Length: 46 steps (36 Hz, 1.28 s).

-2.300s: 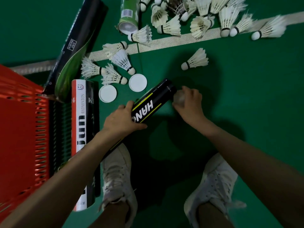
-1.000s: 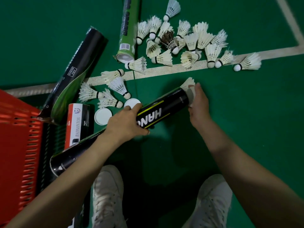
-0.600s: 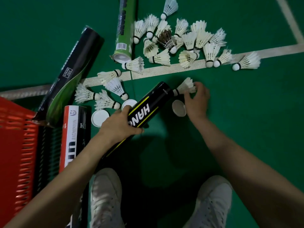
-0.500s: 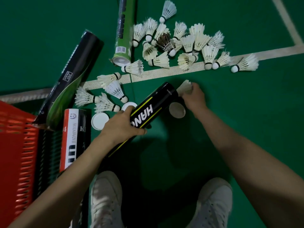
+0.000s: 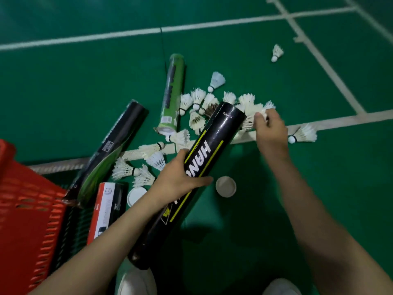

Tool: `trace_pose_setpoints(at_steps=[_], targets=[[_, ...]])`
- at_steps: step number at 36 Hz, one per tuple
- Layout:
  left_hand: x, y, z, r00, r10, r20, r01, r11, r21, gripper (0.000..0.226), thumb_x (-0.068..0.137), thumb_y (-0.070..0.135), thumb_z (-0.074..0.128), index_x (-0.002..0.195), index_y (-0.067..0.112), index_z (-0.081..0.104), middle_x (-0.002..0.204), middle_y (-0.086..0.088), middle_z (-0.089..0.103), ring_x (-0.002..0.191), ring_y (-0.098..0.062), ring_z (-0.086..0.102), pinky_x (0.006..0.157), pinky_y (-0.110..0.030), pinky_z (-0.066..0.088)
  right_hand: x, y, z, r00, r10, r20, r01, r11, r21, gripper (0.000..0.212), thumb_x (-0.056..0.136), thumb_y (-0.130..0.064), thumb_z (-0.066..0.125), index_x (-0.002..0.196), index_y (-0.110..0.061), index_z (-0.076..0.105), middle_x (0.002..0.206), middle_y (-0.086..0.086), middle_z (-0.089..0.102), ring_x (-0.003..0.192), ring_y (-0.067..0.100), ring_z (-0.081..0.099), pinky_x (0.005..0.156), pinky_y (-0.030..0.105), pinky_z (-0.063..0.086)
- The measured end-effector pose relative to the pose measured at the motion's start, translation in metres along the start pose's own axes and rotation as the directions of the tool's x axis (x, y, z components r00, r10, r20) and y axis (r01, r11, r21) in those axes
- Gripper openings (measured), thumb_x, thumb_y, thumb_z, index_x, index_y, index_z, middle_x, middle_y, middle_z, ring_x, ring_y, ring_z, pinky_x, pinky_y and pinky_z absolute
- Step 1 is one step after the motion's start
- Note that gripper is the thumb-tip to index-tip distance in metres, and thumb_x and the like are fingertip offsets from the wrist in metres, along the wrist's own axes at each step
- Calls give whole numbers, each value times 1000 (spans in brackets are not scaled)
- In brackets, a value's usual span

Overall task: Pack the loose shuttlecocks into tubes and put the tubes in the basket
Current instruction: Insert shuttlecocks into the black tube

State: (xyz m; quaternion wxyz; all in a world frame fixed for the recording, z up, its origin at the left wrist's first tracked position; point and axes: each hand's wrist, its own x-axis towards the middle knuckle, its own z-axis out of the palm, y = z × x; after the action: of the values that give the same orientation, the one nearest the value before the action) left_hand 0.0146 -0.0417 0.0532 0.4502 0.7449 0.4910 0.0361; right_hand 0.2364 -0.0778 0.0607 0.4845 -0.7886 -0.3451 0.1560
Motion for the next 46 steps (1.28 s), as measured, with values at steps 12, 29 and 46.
trace_pose_setpoints(at_steps=[12, 29, 46], targets=[[-21, 24, -21, 997, 29, -75, -54, 931, -362, 92, 55, 23, 91, 127, 32, 35, 114, 15, 59, 102, 3, 58, 89, -22, 46, -7, -96, -58, 893, -373, 252, 416, 898, -146, 17, 100, -29, 42, 91, -16, 43, 67, -4, 43, 58, 3, 36, 51, 21, 25], [-78, 23, -28, 971, -5, -241, -122, 851, -511, 86, 58, 13, 88, 130, 19, 43, 115, 13, 59, 104, 0, 56, 79, -1, 43, -87, -169, -74, 614, -761, 212, 788, 607, -105, 17, 93, -13, 51, 90, -1, 63, 84, 6, 63, 83, 17, 50, 75, 26, 39], [-87, 25, -31, 943, 101, -318, -257, 827, -499, 63, 59, 29, 86, 109, 40, 50, 106, 11, 66, 101, -8, 63, 88, -31, 51, -105, -186, -42, 405, -460, 791, 891, 395, -226, 44, 96, -34, 20, 102, -12, 58, 89, 6, 64, 90, 26, 56, 101, 30, 26]])
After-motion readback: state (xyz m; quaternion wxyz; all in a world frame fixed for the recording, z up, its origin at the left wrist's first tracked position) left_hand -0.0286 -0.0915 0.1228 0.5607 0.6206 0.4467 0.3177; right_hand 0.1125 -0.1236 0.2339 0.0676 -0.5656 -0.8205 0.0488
